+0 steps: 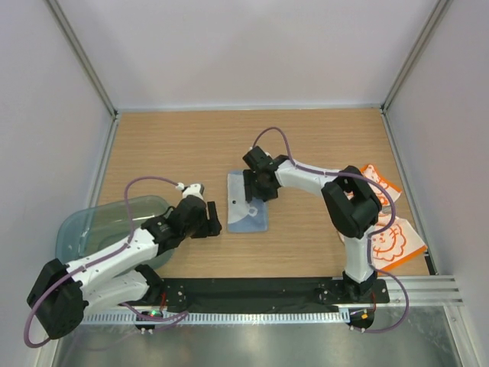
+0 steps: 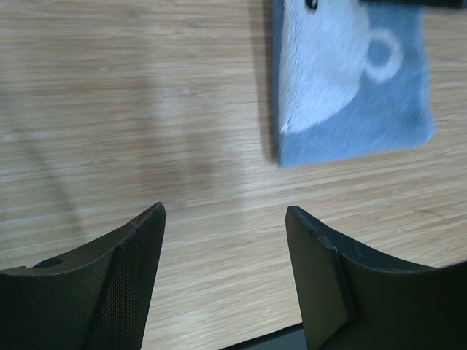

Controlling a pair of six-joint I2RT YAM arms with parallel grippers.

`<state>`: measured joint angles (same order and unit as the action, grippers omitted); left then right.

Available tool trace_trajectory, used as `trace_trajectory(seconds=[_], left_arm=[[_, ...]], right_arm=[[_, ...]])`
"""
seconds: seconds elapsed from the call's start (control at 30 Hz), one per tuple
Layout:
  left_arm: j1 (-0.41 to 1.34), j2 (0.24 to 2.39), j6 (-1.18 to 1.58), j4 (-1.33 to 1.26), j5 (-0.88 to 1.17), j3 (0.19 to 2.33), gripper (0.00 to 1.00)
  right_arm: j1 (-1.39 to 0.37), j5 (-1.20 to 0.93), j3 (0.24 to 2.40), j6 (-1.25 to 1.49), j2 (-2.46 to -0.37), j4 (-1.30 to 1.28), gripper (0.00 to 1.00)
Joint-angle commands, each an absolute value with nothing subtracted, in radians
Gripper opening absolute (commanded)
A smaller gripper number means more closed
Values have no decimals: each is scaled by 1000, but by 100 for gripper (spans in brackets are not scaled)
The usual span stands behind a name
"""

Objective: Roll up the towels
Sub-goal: Roll the towel

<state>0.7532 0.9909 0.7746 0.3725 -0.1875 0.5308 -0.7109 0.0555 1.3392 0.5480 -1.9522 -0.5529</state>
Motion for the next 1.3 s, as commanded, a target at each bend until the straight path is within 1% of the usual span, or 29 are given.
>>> trace_trajectory(seconds=[0.0, 0.1, 0.17, 0.2, 0.27, 0.3, 0.37, 0.4, 0.43, 0.53, 0.67, 0.73, 0.9, 1.1, 1.2, 1.27], left_arm=[[767, 1021, 762, 307, -202, 518, 68], [770, 1049, 758, 290, -212, 528, 68], [770, 1060, 746, 285, -219, 548, 68], [772, 1068, 738, 273, -221, 555, 68], [772, 1083, 718, 255, -225, 571, 68], [772, 1107, 710, 230, -227, 577, 68], [773, 1137, 689, 210, -233, 609, 68], [773, 1170, 681, 209, -235, 621, 68], [773, 1183, 675, 209, -239, 635, 68], [773, 1219, 658, 198, -241, 676, 68], [773, 1243, 653, 192, -236, 710, 68], [772, 1243, 657, 190, -232, 719, 67], [772, 1226, 661, 189, -224, 713, 68], [773, 1203, 629, 146, -210, 683, 68], [772, 1184, 589, 65, -178, 646, 68], [773, 1180, 565, -3, -137, 623, 68]], right_arm=[[-670, 148, 1474, 488, -2025, -627, 64], [-643, 162, 1572, 451, -2028, -684, 64], [-643, 187, 1575, 428, -1988, -687, 66], [-643, 199, 1565, 422, -1927, -683, 69], [-628, 232, 1510, 434, -1857, -673, 72], [-618, 230, 1481, 448, -1782, -649, 73], [-588, 158, 1358, 507, -1697, -608, 73], [-551, 115, 1310, 531, -1621, -562, 73], [-536, 38, 1211, 554, -1588, -533, 73], [-506, -120, 1047, 647, -1514, -434, 72], [-506, -228, 914, 738, -1497, -335, 72], [-506, -248, 867, 753, -1500, -312, 71], [-506, -314, 818, 788, -1548, -218, 70], [-505, -347, 792, 822, -1618, -129, 66], [-506, -356, 782, 831, -1635, -110, 61], [-505, -362, 778, 836, -1640, -98, 56]])
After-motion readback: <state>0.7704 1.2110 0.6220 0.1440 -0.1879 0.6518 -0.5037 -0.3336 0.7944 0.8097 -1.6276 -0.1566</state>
